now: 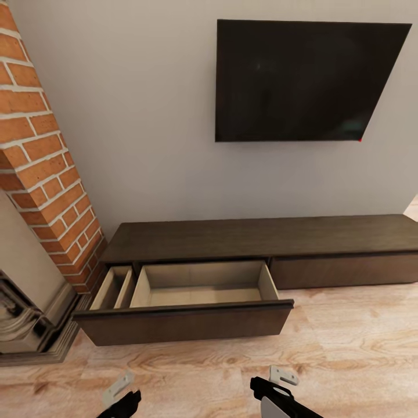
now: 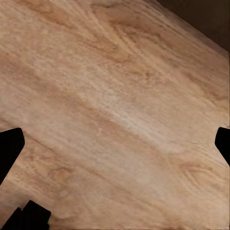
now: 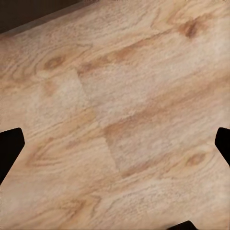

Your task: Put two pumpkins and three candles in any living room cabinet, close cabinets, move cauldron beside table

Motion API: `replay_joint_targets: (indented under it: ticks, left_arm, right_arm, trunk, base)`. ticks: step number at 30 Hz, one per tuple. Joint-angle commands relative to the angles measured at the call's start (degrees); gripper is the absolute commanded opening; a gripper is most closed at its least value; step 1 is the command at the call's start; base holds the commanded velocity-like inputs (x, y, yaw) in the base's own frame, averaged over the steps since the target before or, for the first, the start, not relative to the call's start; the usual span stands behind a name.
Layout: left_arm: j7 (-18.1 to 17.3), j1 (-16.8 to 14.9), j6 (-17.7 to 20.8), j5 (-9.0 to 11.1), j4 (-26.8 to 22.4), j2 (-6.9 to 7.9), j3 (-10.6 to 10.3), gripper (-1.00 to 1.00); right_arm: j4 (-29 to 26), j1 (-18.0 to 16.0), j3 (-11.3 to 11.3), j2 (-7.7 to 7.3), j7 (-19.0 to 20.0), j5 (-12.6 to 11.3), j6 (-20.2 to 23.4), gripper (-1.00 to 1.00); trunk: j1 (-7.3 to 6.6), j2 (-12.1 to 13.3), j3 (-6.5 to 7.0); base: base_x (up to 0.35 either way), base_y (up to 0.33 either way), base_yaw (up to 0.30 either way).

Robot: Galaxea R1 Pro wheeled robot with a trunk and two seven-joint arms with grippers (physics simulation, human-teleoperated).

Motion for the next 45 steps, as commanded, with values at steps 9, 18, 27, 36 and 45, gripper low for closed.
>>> replay_joint_targets:
  ticks: [9,18,27,36,45]
  left_arm:
    - [0.5,0.0,3.8,0.8,-0.2,0.04,-0.3,1.00]
    - [0.5,0.0,3.9,0.8,-0.1,0.13,-0.3,1.00]
    - [0.5,0.0,3.9,0.8,-0.1,0.13,-0.3,1.00]
    - [0.5,0.0,3.9,0.8,-0.1,0.12,-0.3,1.00]
    - [0.5,0.0,3.9,0.8,-0.1,0.13,-0.3,1.00]
  right_arm:
    - [0.6,-0.1,0.5,0.01,-0.3,-0.6,-0.2,1.00]
    - [0.7,-0.1,0.5,0.19,-0.3,-0.6,0.0,1.00]
    - [0.7,-0.1,0.5,0.24,-0.3,-0.6,0.3,1.00]
    - [0.7,-0.1,0.5,0.24,-0.2,-0.5,0.3,1.00]
    - [0.7,-0.1,0.5,0.33,-0.2,-0.5,0.4,1.00]
  trunk:
    - [-1.99,3.6,1.57]
    - [-3.97,7.2,3.19]
    - [-5.94,10.8,4.80]
    - [-7.92,14.4,6.42]
    - [-9.90,18.0,8.03]
  base:
    - [0.000,0.000,0.000]
    - [-0.093,0.009,0.000]
    - [-0.021,0.003,0.000]
    - [0.000,0.000,0.000]
    - [-0.092,0.019,0.000]
